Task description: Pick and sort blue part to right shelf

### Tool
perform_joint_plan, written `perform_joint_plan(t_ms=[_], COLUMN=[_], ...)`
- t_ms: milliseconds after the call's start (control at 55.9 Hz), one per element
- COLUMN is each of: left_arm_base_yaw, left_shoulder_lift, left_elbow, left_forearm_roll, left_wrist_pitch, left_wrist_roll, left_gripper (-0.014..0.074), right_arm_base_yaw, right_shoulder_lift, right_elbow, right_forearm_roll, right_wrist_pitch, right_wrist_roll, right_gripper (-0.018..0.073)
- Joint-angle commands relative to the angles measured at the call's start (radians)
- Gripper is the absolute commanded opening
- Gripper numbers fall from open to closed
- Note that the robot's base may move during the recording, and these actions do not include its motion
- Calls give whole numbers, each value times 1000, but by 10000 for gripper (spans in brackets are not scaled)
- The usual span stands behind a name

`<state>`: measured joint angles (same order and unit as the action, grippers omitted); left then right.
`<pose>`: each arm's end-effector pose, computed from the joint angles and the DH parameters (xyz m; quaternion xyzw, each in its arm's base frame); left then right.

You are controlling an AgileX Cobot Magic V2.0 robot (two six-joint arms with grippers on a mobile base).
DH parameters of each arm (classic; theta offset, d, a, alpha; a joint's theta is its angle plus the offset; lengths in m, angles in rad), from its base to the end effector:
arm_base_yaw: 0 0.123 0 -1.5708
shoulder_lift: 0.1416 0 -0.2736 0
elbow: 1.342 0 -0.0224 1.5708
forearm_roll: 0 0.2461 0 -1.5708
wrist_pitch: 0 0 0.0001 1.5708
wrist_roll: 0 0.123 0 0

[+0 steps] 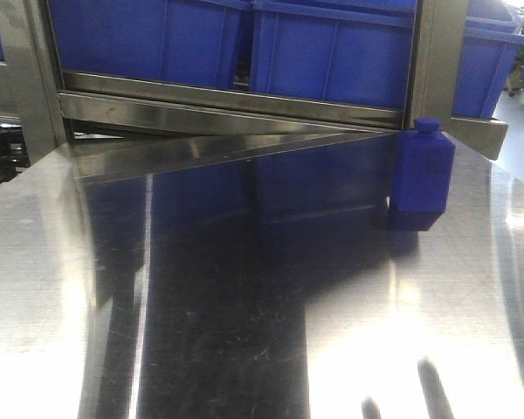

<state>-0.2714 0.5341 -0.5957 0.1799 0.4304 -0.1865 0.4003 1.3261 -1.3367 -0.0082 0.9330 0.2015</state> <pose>0.1418 -0.0299 0.3193 0.0765 0.7936 -0.0589 0.6008 0.2739 0.1150 0.3502 -0.0937 0.9284 0.1028 0.3446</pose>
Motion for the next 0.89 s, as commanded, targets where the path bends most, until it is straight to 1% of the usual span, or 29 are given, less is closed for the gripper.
perform_joint_plan(t_ms=[0, 179, 286, 394, 519, 644, 698, 877], left_arm_base_yaw=[-8, -8, -8, -8, -8, -8, -8, -8], left_shoulder_lift=[-1, -1, -1, -1, -1, -1, -1, -1], left_elbow=[-29, -29, -29, -29, -29, -29, -29, -29], left_forearm_roll=[0, 0, 0, 0, 0, 0, 0, 0], left_wrist_pitch=[-95, -103, -103, -103, -103, -103, -103, -101], left_wrist_roll=[-8, -8, -8, -8, -8, -8, -8, -8], left_gripper=[332, 332, 332, 332, 332, 332, 332, 332], right_arm_base_yaw=[-11, -11, -30, -65, -102, -103, -101, -109], right_shoulder_lift=[61, 214, 282, 340, 400, 441, 452, 492], right_elbow=[-113, -245, -285, -290, -290, -290, -290, -290], right_forearm_roll=[-41, -165, -178, -154, -67, 8, 21, 8], right_wrist_pitch=[35, 154, 180, 172, 125, 88, 74, 47], right_wrist_roll=[23, 77, 79, 79, 51, 7, 5, 5], right_gripper=[596, 596, 596, 596, 596, 596, 596, 596])
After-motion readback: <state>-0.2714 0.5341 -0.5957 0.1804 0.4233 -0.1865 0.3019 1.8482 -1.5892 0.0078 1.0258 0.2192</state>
